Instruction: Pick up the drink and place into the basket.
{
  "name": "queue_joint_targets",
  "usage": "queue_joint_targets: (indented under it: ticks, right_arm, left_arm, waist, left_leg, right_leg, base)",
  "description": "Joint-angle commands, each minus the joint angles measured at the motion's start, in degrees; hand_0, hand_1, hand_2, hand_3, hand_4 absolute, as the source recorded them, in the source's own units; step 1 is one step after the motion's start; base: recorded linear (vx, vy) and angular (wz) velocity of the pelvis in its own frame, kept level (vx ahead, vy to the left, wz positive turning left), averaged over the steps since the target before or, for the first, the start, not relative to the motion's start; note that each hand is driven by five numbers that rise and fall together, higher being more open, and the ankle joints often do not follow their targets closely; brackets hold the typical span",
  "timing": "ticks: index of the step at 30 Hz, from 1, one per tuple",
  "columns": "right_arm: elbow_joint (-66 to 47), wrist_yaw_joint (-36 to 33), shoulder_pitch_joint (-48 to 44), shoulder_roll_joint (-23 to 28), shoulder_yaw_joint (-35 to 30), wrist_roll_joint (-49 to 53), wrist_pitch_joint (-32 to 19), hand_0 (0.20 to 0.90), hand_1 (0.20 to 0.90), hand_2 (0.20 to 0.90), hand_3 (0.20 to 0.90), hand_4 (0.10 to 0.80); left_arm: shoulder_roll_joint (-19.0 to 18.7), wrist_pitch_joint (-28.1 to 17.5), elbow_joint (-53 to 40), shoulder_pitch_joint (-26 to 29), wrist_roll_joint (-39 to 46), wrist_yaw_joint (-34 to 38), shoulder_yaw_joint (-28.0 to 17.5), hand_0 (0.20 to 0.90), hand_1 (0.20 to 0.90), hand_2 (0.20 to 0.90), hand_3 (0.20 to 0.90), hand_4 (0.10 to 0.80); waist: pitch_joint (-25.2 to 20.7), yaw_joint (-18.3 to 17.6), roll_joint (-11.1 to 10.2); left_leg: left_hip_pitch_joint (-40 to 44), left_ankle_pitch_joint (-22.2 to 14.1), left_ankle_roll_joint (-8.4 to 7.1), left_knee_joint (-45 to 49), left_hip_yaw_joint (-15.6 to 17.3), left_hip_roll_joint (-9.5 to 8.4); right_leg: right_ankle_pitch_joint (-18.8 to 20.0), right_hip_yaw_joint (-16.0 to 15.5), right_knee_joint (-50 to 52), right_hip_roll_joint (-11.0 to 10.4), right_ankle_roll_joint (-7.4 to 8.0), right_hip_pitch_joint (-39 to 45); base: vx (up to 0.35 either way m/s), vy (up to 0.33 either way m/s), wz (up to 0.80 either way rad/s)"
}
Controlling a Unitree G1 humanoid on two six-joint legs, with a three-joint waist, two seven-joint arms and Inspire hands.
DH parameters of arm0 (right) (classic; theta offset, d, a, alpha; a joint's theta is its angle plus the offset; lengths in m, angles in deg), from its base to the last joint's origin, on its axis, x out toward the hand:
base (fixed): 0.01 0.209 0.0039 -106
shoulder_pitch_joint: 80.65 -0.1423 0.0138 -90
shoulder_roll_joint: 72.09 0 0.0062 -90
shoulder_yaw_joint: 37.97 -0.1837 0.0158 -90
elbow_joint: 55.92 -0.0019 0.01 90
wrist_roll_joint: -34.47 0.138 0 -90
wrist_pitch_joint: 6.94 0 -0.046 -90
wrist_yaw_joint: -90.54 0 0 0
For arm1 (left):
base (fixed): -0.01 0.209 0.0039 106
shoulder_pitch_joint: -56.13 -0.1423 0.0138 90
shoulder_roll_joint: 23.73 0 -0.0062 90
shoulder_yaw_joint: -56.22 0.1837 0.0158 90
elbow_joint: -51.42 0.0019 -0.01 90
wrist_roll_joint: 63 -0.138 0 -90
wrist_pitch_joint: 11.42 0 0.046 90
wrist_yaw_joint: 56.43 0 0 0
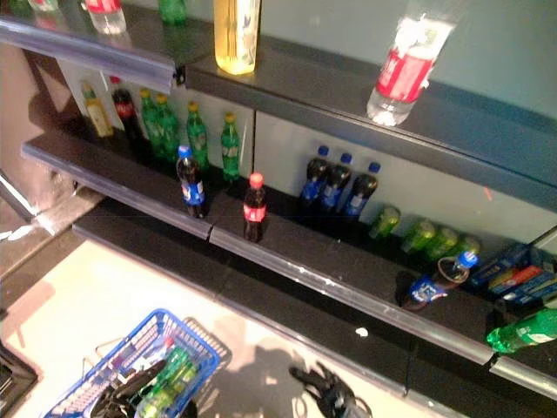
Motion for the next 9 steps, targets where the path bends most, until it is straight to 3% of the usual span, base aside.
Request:
queue_joint_targets:
  ticks: [1, 9]
  right_arm:
    - [2.5, -0.9, -2.0, 2.0, -2.6, -5.4, -4.2, 0.9, 0.9, 0.9, 0.9, 0.8]
    - [9.2, -0.4, -1.5, 1.7, -3.9, -10.0, -5.7, 0.9, 0.9, 0.9, 0.9, 0.8]
  left_arm:
    - [2.1, -5.6, 0.0, 1.8, -4.9, -1.3, 2.1, 0.3, 0.3, 0.3, 0.2, 0.1]
    - [2.9, -4.9, 8.9, 2.6, -3.0, -1.3, 1.4, 0.3, 0.3, 0.3, 0.2, 0.1]
  waist:
    - [-0.7, 1.0, 3.5]
    - [-1.4, 0.1, 3.8]
  left_leg:
    - [-0.7, 0.6, 1.86, 0.2, -0.6, 1.85]
    - [-0.3, 0.0, 1.7, 0.2, 0.2, 2.27]
  right_leg:
    - [6.9, -2.4, 0.1, -4.1, -0.28, -3.4]
    - [7.1, -2.2, -0.7, -4.2, 0.27, -3.5]
  base:
    - [0.011, -0.011, -0.09]
    - [0.014, -0.003, -0.1]
